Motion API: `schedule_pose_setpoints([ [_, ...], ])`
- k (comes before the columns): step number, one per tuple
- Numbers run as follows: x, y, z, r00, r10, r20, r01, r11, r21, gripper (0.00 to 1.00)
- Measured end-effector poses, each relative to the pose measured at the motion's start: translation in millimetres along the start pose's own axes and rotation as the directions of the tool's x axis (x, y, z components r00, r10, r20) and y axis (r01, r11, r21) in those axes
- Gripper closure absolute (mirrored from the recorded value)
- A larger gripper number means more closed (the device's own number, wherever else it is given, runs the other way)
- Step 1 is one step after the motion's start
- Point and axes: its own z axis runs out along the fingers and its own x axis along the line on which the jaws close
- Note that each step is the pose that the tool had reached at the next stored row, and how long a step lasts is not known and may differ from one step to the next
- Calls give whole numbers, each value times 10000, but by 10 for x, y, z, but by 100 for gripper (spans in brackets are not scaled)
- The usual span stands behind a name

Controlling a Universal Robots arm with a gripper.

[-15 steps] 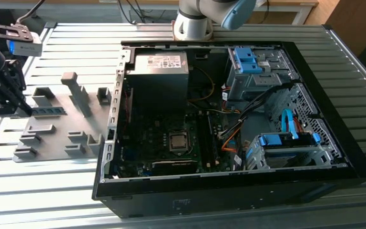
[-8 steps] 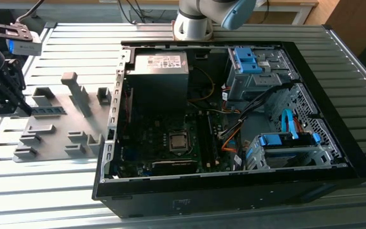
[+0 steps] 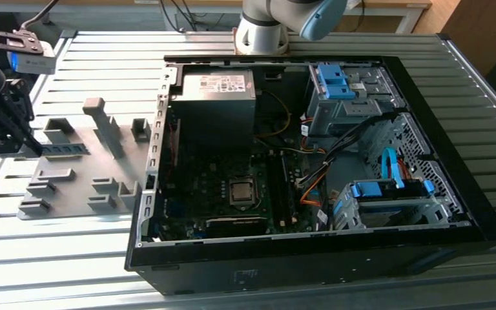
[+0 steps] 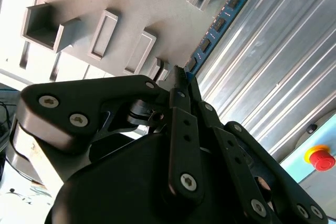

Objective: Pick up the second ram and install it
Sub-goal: 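Pick up the second ram and move it above second insertion slot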

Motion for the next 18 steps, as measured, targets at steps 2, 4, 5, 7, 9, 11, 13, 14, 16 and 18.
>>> schedule_pose_setpoints([
  [2,0,0,-4,10000,0,0,0,10000,0,86],
  [4,0,0,-26,10000,0,0,0,10000,0,86],
  [5,0,0,-28,10000,0,0,0,10000,0,86],
  [7,0,-1,-32,10000,0,0,0,10000,0,86],
  [9,0,-1,-36,10000,0,0,0,10000,0,86],
  [11,0,-1,-41,10000,0,0,0,10000,0,86],
  [13,-1,-1,-46,10000,0,0,0,10000,0,86],
  [14,-1,-1,-48,10000,0,0,0,10000,0,86],
  [16,-1,-1,-52,10000,0,0,0,10000,0,86],
  [18,-1,-1,-56,10000,0,0,0,10000,0,86],
])
